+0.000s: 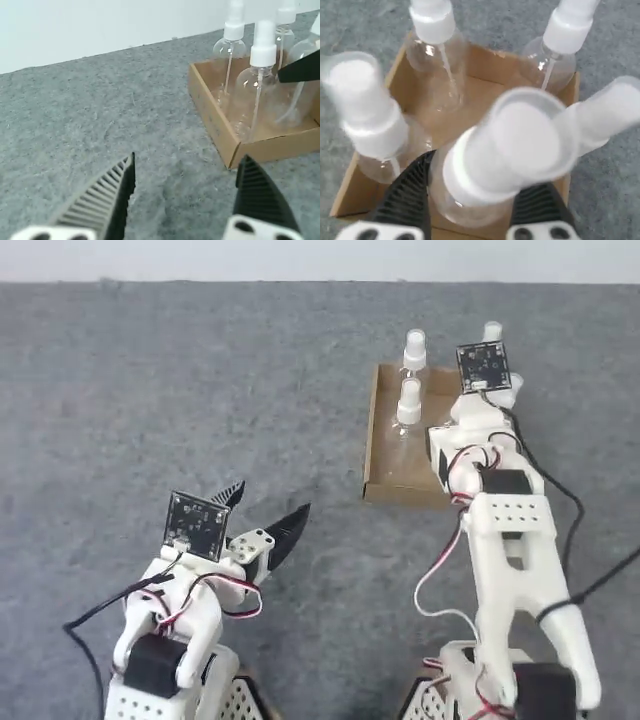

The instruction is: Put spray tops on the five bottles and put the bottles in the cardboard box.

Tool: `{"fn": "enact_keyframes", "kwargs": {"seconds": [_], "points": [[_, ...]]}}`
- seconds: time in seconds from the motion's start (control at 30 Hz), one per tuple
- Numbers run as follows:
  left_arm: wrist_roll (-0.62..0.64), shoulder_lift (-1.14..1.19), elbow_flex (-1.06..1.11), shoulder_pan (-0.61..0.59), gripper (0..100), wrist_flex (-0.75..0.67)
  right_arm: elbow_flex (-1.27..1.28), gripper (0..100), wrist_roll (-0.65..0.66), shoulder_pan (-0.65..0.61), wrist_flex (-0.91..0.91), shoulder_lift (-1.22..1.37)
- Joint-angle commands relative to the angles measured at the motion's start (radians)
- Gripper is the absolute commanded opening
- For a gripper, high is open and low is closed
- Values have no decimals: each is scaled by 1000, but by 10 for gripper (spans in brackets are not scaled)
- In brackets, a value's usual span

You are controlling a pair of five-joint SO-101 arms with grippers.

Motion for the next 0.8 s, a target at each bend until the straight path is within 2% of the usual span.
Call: {"fn": "enact_keyframes", "kwargs": {"seconds": [0.0,0.6,0.77], "points": [[-5,-23,-7,-8,301,-29,-11,6,-9,12,-35,15],[-5,-23,-7,-9,301,-29,6,8,-9,10,-39,64],[-5,-23,-7,-9,301,-29,34,102,-9,5,-38,59]]}}
